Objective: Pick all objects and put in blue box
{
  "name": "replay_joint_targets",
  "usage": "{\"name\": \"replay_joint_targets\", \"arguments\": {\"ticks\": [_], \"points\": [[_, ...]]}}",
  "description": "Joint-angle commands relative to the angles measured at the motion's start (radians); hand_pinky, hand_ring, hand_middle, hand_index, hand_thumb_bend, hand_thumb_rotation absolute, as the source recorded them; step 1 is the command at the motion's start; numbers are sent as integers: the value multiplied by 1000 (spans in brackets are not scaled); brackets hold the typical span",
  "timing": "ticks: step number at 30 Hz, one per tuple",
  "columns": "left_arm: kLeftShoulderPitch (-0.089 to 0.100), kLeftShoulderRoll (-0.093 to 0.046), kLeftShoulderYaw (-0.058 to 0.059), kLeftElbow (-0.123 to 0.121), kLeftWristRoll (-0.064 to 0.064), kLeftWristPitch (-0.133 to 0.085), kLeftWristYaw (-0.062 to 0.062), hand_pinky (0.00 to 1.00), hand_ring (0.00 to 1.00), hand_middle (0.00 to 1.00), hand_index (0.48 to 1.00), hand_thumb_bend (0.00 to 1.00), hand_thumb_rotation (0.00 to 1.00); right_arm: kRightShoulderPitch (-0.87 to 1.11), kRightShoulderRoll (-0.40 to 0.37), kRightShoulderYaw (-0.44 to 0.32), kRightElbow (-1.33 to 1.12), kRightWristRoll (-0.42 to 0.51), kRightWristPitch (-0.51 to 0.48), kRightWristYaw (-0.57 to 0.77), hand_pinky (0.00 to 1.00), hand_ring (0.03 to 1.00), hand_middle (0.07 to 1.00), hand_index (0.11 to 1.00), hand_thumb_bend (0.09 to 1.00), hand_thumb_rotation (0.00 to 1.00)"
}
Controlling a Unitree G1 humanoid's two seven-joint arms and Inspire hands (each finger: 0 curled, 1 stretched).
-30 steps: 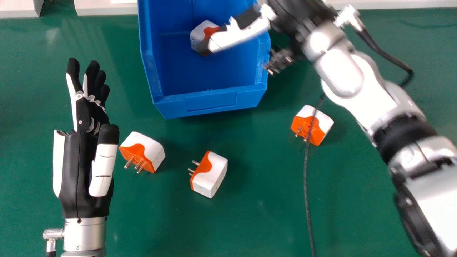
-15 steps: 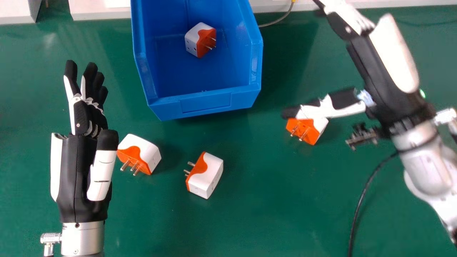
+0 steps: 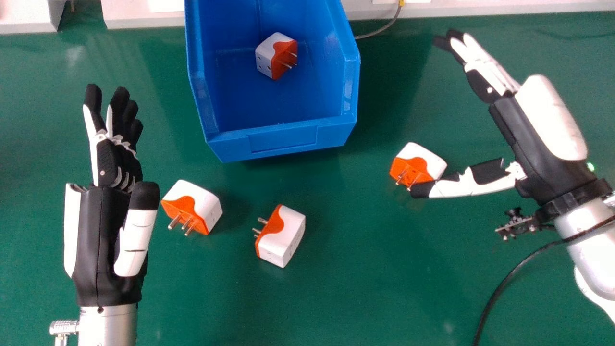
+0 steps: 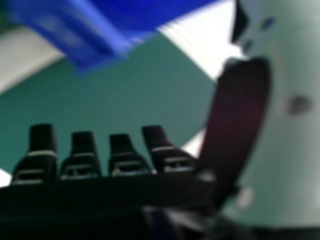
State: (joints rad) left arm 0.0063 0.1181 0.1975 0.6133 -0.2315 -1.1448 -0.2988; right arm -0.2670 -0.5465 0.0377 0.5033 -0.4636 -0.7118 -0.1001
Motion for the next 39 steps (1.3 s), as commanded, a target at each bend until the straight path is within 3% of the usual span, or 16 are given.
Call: {"name": "replay_joint_targets", "arguments": {"ticks": [1, 7, 14, 25, 39], "points": [[3, -2, -3, -19, 14, -5, 9, 1000, 1000, 1000, 1000, 778, 861, -42, -23, 4, 10, 5, 17, 19, 815, 926, 953, 938, 1000, 298], [4, 4, -4, -29, 10, 7, 15, 1000, 1000, 1000, 1000, 771, 859, -171, -28, 68, 187, -46, 58, 42, 781, 926, 959, 955, 1000, 306], [-12, 4, -7, -19, 11, 5, 16, 1000, 1000, 1000, 1000, 760, 857, -373, -12, 178, 488, -124, 101, 32, 772, 917, 963, 968, 1000, 322], [-31, 8, -6, -6, -3, 0, 7, 1000, 1000, 1000, 1000, 736, 855, -522, 40, 279, 694, -145, 158, 22, 732, 907, 968, 979, 1000, 322], [-28, 4, -8, -5, -25, -6, -15, 1000, 1000, 1000, 1000, 683, 848, -562, 75, 401, 745, -215, 242, 56, 730, 911, 980, 994, 1000, 312]]}}
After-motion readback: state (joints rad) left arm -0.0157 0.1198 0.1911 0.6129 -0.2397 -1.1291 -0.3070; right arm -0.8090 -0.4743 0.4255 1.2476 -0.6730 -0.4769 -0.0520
